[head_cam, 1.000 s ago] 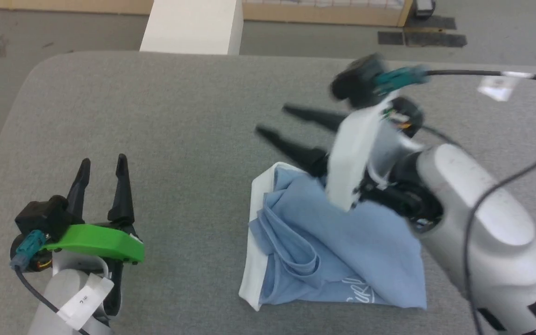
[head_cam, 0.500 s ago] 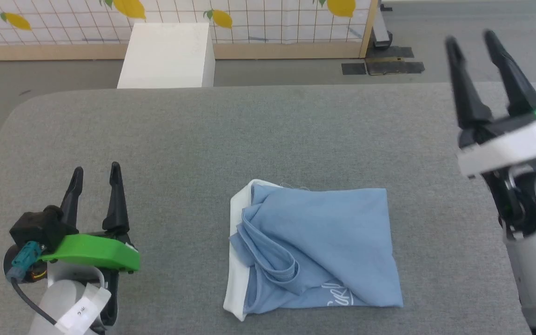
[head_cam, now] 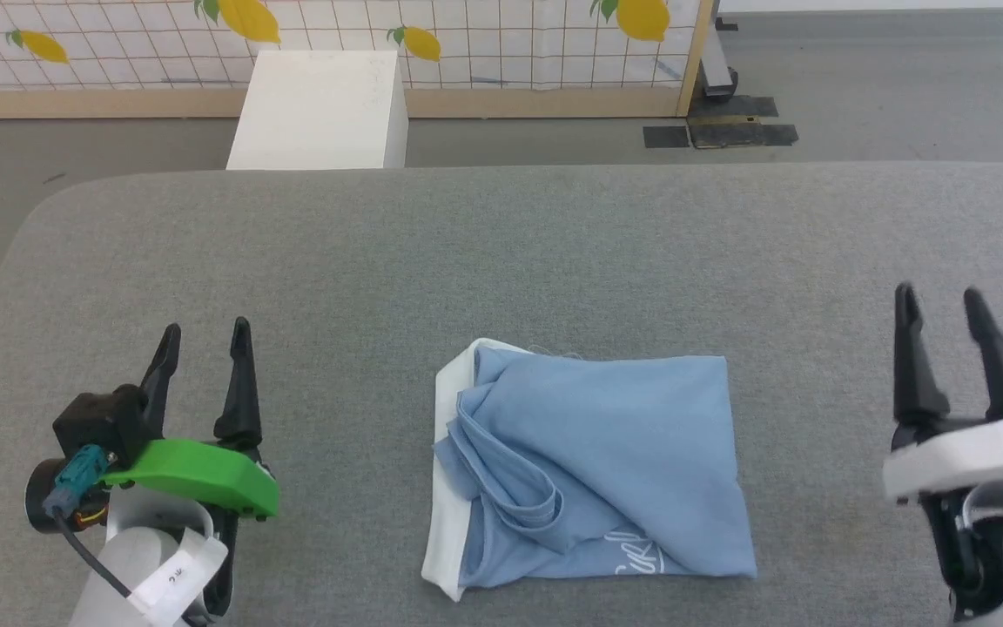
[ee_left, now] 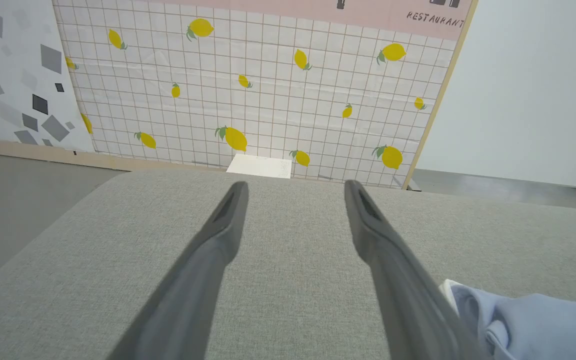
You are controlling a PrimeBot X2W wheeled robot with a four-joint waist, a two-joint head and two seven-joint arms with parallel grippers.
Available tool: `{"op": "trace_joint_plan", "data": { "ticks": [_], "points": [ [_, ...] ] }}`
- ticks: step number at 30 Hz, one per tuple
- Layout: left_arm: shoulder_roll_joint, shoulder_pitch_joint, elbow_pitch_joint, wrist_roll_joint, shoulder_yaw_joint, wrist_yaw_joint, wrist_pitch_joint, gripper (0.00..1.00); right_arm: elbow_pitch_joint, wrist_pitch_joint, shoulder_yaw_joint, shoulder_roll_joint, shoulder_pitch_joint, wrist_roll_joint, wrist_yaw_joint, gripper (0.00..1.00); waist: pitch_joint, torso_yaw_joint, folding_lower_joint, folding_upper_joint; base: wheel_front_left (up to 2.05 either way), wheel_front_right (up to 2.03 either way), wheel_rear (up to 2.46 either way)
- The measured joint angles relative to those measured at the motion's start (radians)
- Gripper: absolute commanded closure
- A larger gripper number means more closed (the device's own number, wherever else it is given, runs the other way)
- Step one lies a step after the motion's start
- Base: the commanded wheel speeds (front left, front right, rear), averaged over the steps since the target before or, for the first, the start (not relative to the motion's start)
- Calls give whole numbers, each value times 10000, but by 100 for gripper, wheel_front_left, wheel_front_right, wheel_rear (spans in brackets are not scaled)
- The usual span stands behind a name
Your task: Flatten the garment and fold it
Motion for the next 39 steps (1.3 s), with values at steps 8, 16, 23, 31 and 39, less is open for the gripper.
{"op": "trace_joint_plan", "data": {
  "ticks": [8, 16, 23, 31, 39],
  "points": [
    [44, 1, 451, 54, -150, 84, 117, 0, 107, 502, 416, 104, 764, -393, 0, 0, 33, -14, 0, 0, 0, 0, 0],
    [67, -16, 976, 132, -263, 128, 54, 0, 334, 499, 750, 100, 871, -767, 0, 0, 100, 48, 0, 0, 0, 0, 0],
    [65, -38, 1166, 130, -288, 171, -33, 0, 426, 485, 794, 82, 872, -865, 0, 0, 112, 67, 0, 0, 0, 0, 0],
    [79, -47, 1231, 130, -401, 173, -75, 0, 546, 485, 803, 115, 872, -867, 2, 0, 53, 11, 1, 0, 0, 0, 0],
    [132, -47, 1208, 128, -477, 219, -73, 0, 560, 502, 786, 109, 872, -867, 0, 0, 32, 9, 1, 0, 0, 0, 0]
  ]
}}
